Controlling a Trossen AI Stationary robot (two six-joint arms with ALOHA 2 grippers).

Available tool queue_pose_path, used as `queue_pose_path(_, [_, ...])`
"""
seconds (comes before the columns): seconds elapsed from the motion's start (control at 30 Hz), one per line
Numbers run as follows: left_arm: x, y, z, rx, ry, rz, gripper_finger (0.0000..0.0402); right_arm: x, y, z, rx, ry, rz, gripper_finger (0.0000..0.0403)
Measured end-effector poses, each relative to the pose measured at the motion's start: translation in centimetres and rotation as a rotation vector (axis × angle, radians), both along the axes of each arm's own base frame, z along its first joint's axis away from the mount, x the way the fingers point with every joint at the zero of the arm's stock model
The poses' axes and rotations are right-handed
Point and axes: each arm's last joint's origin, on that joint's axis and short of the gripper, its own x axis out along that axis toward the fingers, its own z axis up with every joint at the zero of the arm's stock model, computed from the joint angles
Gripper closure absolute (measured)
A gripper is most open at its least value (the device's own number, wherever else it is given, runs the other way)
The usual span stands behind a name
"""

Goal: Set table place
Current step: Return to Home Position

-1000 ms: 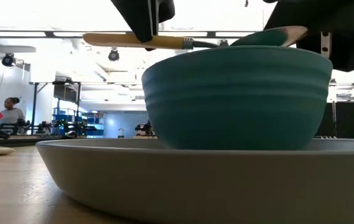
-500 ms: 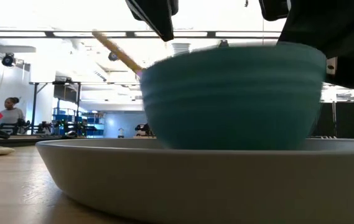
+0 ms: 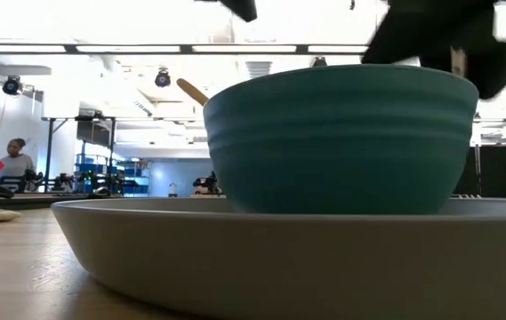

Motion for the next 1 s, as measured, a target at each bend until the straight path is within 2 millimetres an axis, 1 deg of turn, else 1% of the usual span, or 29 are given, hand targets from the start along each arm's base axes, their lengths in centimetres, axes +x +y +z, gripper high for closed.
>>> queue_pose_path(0.07, [-0.4,0.3,1.2,-0.001,-0.047,0.024,0.0361,-0.3,-0.4,1.3,-0.050,-0.051,-0.014,0.0394])
queue_pose_path(0.13, [-1.1,0.7,2.5,0.013,-0.091,0.039,0.0361,-1.0,-0.8,3.2,-0.096,-0.107,-0.022,0.0394])
queue_pose_path(0.23, [-2.1,1.3,4.5,0.002,-0.151,0.050,0.0361,-2.3,-1.8,6.3,-0.095,-0.170,-0.006,0.0394])
queue_pose_path(0.3, [-2.8,1.6,5.9,-0.057,-0.198,0.097,0.0361,-3.3,-2.5,8.1,-0.095,-0.196,0.033,0.0394])
queue_pose_path(0.37, [-3.2,1.7,6.6,-0.127,-0.230,0.166,0.0361,-4.4,-3.1,9.6,-0.050,-0.205,0.080,0.0394])
queue_pose_path(0.4, [-3.4,1.7,7.1,-0.161,-0.261,0.183,0.0361,-5.0,-3.5,10.4,0.002,-0.225,0.082,0.0394])
queue_pose_path(0.47, [-3.5,1.4,7.6,-0.208,-0.296,0.165,0.0361,-6.0,-4.2,12.2,0.081,-0.278,0.073,0.0394])
queue_pose_path(0.5, [-3.3,1.2,8.0,-0.226,-0.341,0.119,0.0361,-6.6,-4.4,13.1,0.088,-0.319,0.089,0.0394])
queue_pose_path(0.57, [-2.9,0.1,8.8,-0.248,-0.457,-0.036,0.0361,-7.5,-4.1,14.7,0.037,-0.431,0.187,0.0394])
queue_pose_path(0.67, [-2.1,-1.2,10.1,-0.381,-0.669,-0.308,0.0361,-9.0,-2.5,17.2,-0.088,-0.661,0.399,0.0394])
queue_pose_path(0.73, [-1.9,-1.9,10.3,-0.482,-0.776,-0.499,0.0361,-9.9,-1.4,18.3,-0.104,-0.801,0.490,0.0394])
queue_pose_path(0.77, [-1.7,-2.0,10.0,-0.516,-0.818,-0.546,0.0361,-10.1,-0.8,18.3,-0.117,-0.842,0.521,0.0394])
queue_pose_path(0.83, [-1.6,-2.1,8.8,-0.530,-0.839,-0.562,0.0361,-10.1,0.2,17.8,-0.138,-0.895,0.544,0.0394])
queue_pose_path(0.93, [-1.4,-1.7,7.0,-0.518,-0.837,-0.538,0.0361,-8.8,1.1,14.8,-0.155,-0.871,0.529,0.0394])
queue_pose_path(1.0, [-1.4,-0.9,6.6,-0.519,-0.865,-0.528,0.0361,-7.5,1.1,12.7,-0.145,-0.891,0.541,0.0394])
